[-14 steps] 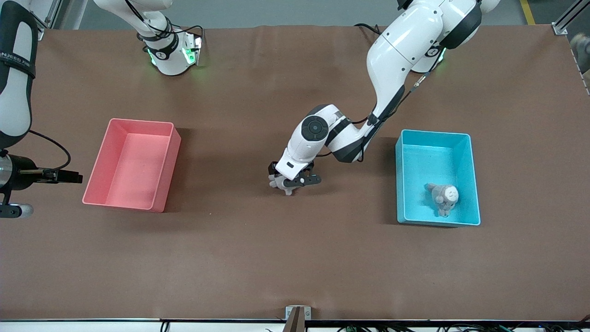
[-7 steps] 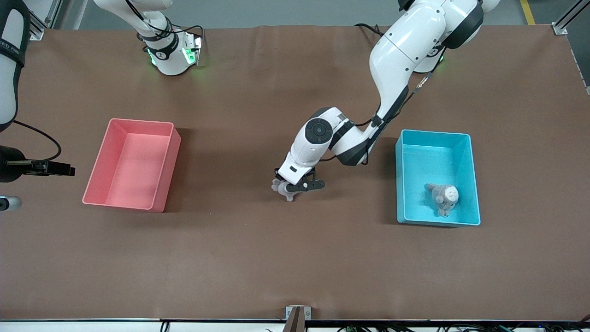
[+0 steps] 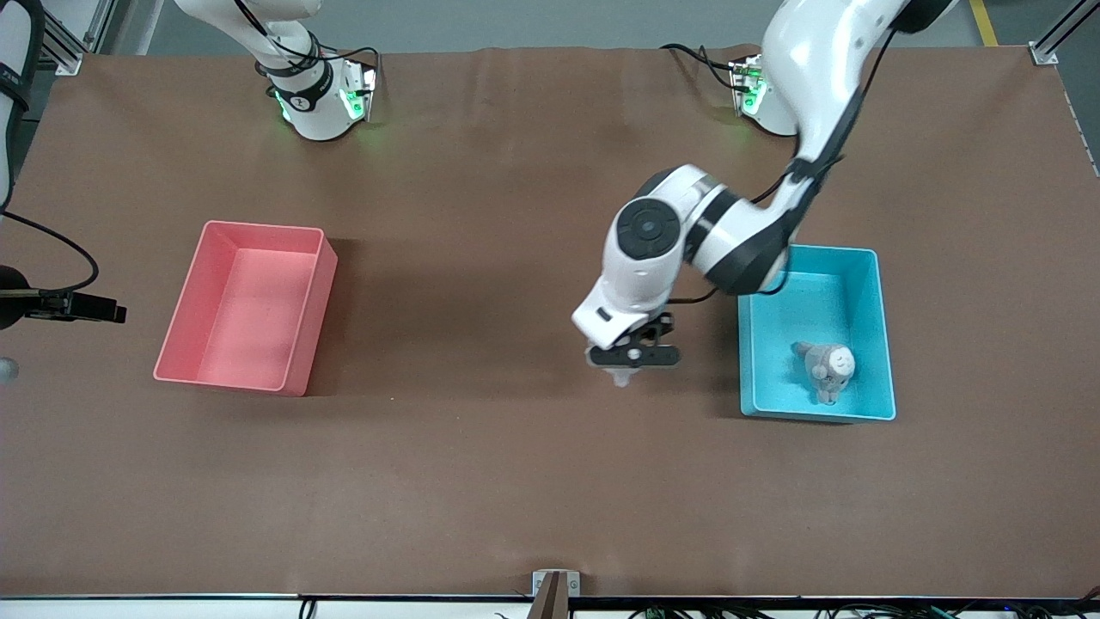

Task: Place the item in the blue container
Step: 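Carry the second plush over the blue box with the left gripper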

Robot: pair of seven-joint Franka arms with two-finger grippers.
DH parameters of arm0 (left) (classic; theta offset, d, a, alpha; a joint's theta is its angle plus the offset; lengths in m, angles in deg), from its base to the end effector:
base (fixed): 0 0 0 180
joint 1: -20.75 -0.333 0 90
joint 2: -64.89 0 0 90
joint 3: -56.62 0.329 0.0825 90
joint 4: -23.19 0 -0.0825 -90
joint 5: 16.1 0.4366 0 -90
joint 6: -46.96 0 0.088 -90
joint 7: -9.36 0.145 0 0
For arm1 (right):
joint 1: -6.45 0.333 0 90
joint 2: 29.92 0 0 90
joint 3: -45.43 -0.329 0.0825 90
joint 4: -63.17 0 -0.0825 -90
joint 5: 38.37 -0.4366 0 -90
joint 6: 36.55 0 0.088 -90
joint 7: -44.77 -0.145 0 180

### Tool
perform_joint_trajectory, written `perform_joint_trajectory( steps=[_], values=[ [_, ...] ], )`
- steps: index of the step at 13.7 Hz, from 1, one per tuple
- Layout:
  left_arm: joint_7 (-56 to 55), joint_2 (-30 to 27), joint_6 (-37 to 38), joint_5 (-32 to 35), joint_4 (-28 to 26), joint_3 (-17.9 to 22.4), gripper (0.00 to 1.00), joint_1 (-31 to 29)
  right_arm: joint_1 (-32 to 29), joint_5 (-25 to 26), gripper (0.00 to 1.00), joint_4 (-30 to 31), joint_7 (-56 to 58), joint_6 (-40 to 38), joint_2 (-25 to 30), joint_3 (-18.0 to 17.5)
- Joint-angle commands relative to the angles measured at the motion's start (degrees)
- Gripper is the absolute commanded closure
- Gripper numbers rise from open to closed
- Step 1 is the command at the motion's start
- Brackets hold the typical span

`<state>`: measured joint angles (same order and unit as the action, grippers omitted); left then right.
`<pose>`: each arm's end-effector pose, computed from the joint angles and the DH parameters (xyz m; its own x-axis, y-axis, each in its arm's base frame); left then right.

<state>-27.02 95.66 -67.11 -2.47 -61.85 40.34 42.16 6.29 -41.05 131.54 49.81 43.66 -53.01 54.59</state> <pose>0.6257 -0.4198 0.3227 0.9958 -0.0845 0.0357 -0.0821 -0.9946 -0.0636 0.6956 -0.0860 0.5178 0.9795 -0.0632 -0.1911 -0.0646 -0.9979 -0.0011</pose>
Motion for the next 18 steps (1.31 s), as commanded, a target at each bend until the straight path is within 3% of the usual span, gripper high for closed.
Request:
perform_joint_trajectory(
  steps=[1,5,8,13,18],
  values=[
    [10.7,-11.9,0.3,-1.7,-14.1,-0.8,0.74,-6.7,-0.5,-0.2,0.00,1.2,-1.0,-2.7,2.2,-0.8],
    [26.7,-22.6,-1.1,-3.6,-27.4,-1.6,0.75,-17.3,-0.5,-0.4,0.00,1.2,-1.0,-2.3,2.2,-0.8],
    [37.4,-27.1,-9.1,-3.6,-37.8,-1.6,0.75,-23.9,-0.1,0.5,0.00,1.2,-0.9,-2.2,3.0,-0.9],
    [42.8,-24.1,-23.0,-3.7,-47.0,-1.4,0.74,-28.9,0.1,0.6,0.00,3.4,-0.9,-2.0,5.9,-0.9],
    [42.7,-17.2,-29.4,-3.7,-46.7,-1.4,0.73,-29.8,0.2,2.0,0.00,6.8,-0.8,-1.1,10.2,-1.0]
  ],
)
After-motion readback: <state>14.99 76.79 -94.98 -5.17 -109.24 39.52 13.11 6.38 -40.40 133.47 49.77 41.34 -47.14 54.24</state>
